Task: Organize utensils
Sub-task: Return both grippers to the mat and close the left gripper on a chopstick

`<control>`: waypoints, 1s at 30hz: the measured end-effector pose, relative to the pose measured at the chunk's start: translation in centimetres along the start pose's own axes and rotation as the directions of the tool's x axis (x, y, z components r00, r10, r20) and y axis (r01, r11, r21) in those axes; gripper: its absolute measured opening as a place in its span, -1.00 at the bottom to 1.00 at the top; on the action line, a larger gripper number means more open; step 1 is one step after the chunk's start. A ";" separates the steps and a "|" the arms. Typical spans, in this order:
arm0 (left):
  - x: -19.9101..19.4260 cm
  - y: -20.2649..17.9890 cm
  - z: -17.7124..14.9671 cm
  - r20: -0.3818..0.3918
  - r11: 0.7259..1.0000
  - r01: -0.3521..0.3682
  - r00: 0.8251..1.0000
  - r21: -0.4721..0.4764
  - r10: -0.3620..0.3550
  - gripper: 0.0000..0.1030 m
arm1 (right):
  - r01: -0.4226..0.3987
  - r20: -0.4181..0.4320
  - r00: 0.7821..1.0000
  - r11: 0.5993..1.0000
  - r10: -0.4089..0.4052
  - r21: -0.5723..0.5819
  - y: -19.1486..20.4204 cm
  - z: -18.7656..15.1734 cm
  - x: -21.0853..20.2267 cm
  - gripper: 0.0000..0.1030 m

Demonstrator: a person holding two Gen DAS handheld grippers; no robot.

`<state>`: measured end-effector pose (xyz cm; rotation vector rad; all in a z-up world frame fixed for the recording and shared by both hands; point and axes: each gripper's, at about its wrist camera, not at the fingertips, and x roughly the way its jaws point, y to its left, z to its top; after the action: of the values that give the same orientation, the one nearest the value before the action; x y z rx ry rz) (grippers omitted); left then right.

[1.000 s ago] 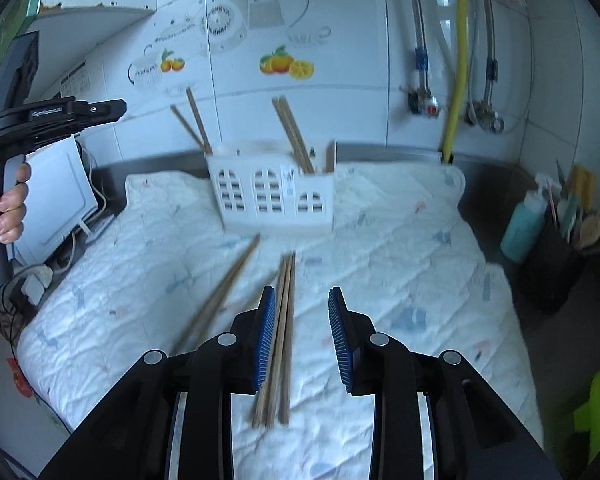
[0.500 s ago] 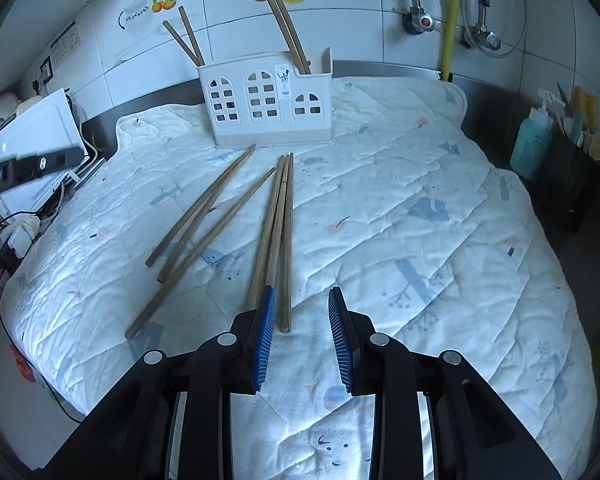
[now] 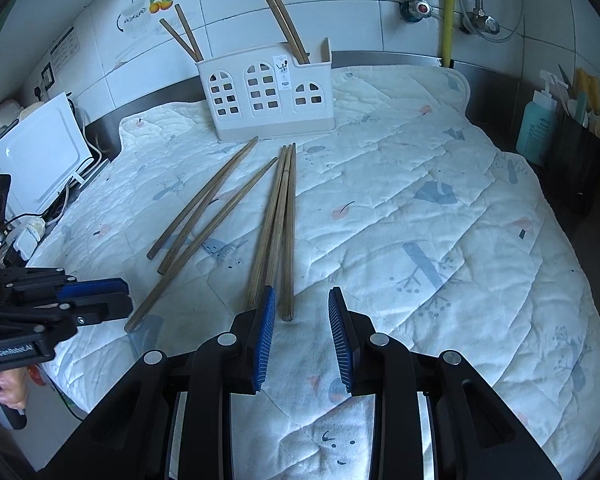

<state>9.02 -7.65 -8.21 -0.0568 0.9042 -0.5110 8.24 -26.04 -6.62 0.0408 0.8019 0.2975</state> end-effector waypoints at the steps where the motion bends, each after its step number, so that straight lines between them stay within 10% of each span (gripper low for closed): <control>1: 0.2 0.1 0.1 -0.004 1.000 -0.003 1.000 -0.001 0.003 -0.63 | -0.001 -0.001 1.000 1.000 0.001 0.001 0.0 0.0 0.0 -0.47; 30: 2.6 -0.8 0.2 0.001 0.991 -0.121 0.993 0.061 0.121 -0.89 | -0.025 -0.042 0.999 1.000 0.024 -0.008 0.5 0.0 2.7 -0.72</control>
<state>10.20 -9.60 -9.78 0.0544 0.8883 -0.4256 9.84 -24.80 -8.43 0.0361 0.8424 0.3260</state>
